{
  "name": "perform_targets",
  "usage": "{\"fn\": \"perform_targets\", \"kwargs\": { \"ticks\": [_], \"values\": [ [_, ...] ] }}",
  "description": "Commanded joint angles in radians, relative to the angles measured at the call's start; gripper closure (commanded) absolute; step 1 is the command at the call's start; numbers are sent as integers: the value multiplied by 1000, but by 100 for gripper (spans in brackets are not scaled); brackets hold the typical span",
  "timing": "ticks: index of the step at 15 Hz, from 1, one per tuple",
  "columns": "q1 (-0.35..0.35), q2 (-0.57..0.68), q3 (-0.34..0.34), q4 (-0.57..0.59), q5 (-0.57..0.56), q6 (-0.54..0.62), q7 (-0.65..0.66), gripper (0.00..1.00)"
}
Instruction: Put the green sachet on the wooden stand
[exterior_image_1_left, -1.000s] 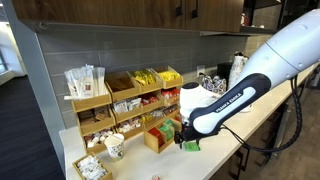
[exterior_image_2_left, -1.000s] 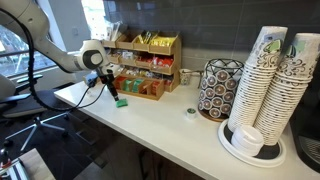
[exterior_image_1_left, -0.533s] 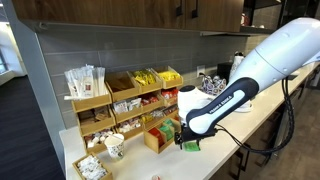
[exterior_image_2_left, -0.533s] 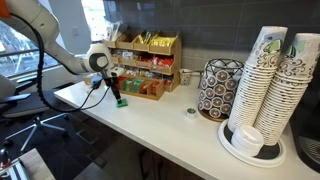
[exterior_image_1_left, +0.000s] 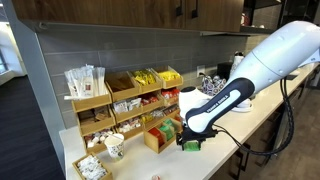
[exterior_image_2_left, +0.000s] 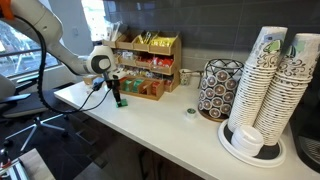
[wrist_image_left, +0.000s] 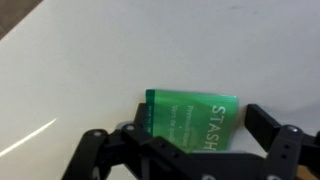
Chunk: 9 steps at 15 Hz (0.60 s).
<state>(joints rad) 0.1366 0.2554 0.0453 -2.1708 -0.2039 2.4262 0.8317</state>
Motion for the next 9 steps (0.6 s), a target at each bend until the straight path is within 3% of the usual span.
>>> {"fn": "perform_targets", "kwargs": {
  "ticks": [1, 2, 5, 6, 7, 9],
  "values": [
    [4, 20, -9, 11, 65, -1, -17, 17],
    [4, 20, -9, 11, 77, 0, -19, 14],
    [5, 21, -12, 13, 97, 1, -21, 21],
    [5, 20, -12, 14, 101, 2, -20, 27],
    [5, 20, -13, 14, 103, 2, -20, 25],
    [5, 17, -14, 15, 106, 3, -18, 29]
  ]
}}
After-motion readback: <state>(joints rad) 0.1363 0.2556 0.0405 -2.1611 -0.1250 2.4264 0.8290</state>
